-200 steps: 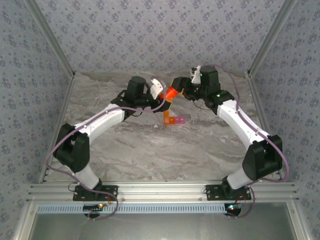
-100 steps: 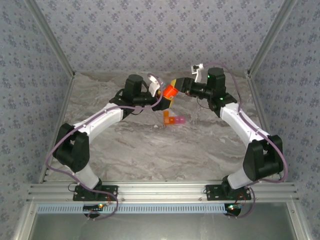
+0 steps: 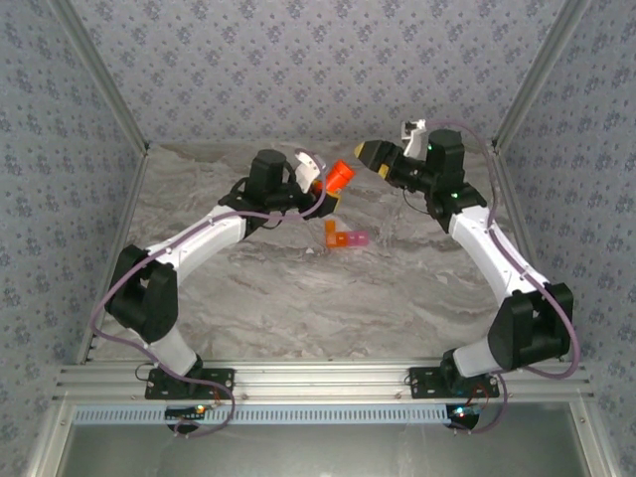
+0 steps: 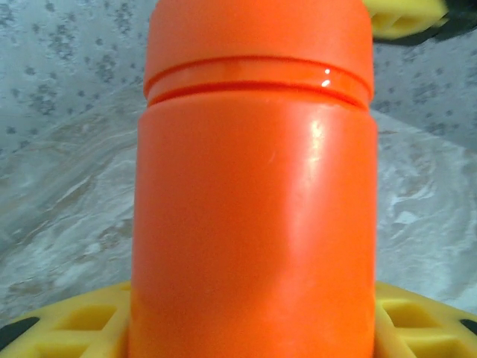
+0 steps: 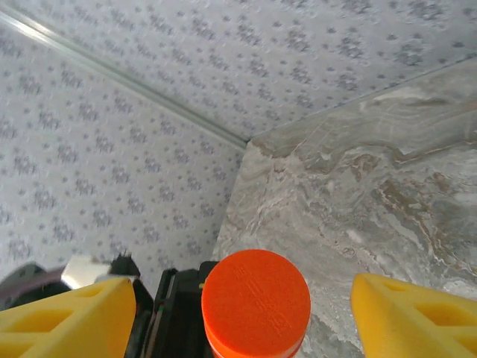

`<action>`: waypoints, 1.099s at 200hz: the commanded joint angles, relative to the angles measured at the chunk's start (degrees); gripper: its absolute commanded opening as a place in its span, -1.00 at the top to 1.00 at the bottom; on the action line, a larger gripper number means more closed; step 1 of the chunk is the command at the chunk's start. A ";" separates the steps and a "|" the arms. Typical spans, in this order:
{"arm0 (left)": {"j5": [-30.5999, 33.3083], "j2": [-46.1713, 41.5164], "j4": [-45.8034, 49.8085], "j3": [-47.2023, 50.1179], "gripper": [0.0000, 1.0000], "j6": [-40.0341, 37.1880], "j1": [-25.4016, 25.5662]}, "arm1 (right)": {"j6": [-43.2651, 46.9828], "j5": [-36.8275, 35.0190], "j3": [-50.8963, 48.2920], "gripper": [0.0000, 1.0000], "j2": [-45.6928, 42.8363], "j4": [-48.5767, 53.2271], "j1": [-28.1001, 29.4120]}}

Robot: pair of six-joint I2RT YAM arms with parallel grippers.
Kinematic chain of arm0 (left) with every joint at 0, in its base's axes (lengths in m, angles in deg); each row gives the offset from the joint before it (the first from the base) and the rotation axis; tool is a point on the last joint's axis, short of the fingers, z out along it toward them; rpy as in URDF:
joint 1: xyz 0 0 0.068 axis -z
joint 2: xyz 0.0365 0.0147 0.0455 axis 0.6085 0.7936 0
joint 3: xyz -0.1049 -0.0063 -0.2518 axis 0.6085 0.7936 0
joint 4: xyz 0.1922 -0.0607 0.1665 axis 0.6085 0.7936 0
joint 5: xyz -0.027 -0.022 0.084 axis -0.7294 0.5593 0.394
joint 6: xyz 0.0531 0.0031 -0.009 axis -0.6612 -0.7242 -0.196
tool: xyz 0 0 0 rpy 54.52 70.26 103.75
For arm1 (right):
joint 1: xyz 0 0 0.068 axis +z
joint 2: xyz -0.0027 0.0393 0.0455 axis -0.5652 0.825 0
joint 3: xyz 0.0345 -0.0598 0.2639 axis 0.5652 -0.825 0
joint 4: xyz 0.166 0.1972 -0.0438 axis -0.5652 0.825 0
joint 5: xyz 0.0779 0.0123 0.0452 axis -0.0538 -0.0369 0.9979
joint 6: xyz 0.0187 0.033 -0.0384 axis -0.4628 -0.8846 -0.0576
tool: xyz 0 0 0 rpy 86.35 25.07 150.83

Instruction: Sort the pills into containers

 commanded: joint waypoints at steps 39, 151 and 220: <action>5.62 -1.96 0.51 0.48 1.00 -5.32 1.71 | -6.50 -7.01 2.60 -0.63 1.81 6.88 1.67; 4.39 -1.11 0.64 -0.27 1.00 -4.93 2.24 | -6.05 -6.93 5.39 -0.52 6.55 5.80 6.96; 4.05 -1.34 -1.71 0.13 1.00 -3.25 2.19 | -6.36 -4.23 3.82 -0.02 6.64 4.69 7.47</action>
